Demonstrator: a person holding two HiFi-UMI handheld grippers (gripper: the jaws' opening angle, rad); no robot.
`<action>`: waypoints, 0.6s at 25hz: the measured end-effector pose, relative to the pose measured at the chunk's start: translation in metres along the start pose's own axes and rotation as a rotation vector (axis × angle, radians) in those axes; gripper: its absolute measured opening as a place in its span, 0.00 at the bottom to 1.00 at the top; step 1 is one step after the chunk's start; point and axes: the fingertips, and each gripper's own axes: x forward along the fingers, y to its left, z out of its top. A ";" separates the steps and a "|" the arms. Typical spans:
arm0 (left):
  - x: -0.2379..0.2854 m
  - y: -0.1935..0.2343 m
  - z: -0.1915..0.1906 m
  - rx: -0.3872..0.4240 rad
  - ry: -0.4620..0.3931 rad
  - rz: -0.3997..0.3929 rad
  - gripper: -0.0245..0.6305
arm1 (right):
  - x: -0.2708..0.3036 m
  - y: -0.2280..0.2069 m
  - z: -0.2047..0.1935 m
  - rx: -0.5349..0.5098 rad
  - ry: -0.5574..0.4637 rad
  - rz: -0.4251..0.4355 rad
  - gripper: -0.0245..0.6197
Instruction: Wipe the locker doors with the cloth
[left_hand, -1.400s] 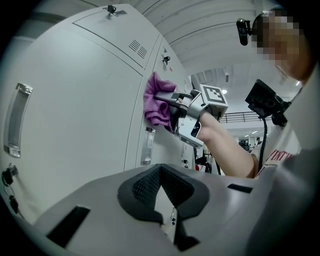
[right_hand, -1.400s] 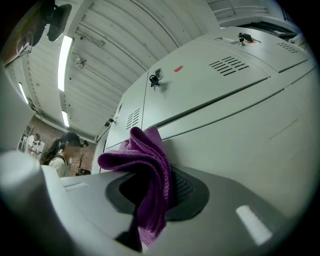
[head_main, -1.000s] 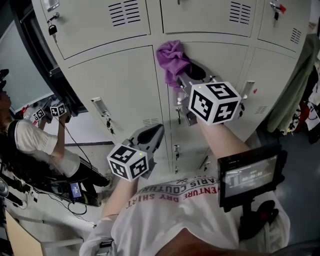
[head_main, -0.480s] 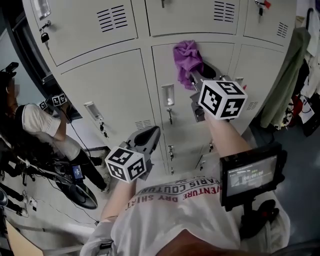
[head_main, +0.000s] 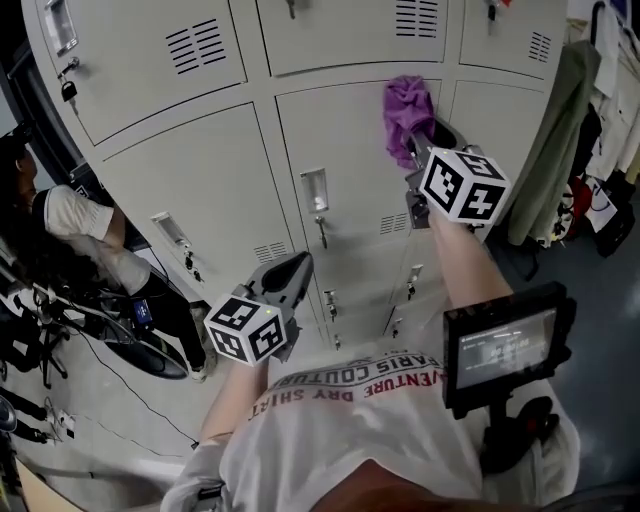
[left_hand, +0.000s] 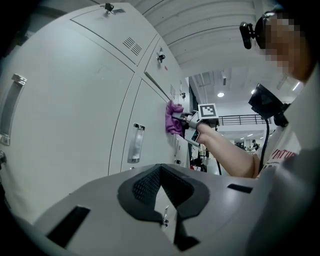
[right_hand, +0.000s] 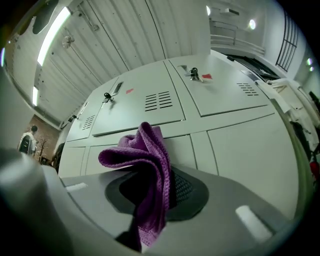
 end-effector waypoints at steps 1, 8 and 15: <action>0.001 -0.001 0.000 0.000 0.002 -0.002 0.04 | -0.002 -0.007 0.001 -0.005 -0.002 -0.017 0.13; 0.006 -0.003 -0.004 0.007 0.019 -0.012 0.04 | -0.014 -0.052 0.004 0.024 -0.025 -0.109 0.13; 0.008 -0.004 -0.001 0.015 0.021 -0.019 0.04 | -0.019 -0.067 0.003 0.026 -0.027 -0.141 0.13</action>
